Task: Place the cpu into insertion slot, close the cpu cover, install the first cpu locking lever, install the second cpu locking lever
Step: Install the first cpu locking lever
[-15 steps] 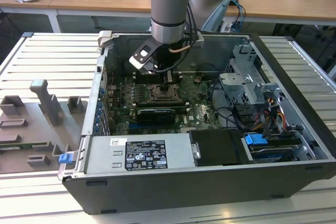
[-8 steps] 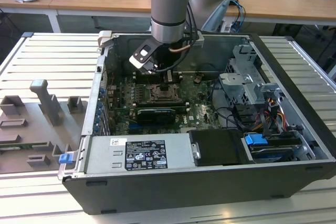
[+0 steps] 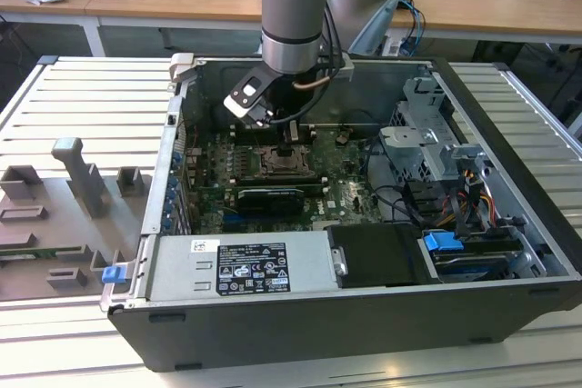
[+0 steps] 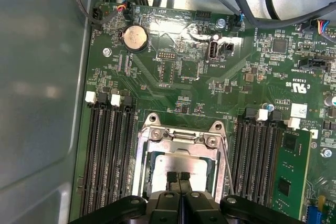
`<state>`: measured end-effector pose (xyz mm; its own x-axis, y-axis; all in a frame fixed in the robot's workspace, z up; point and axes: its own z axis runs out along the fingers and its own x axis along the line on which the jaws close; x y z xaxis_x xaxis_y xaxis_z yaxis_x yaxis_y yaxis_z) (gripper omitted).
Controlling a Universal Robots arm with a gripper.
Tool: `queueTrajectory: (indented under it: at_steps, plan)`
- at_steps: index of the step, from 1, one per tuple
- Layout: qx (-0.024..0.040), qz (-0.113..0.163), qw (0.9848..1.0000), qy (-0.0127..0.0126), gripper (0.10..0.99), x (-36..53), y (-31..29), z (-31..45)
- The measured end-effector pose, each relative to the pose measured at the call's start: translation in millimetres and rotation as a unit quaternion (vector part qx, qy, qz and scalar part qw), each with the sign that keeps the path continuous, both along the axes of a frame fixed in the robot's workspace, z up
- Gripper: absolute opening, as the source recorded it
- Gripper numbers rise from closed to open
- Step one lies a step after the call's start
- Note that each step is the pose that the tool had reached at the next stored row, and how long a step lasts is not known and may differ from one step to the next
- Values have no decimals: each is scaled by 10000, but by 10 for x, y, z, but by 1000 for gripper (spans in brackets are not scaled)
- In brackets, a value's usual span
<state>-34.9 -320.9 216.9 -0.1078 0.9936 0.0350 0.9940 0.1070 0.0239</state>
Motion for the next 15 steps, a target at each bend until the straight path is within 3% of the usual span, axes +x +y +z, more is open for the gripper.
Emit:
queueTrajectory:
  at_steps: [15]
  plan:
    - [0, 0, 10000, 0, 106, 0, 0, 34]
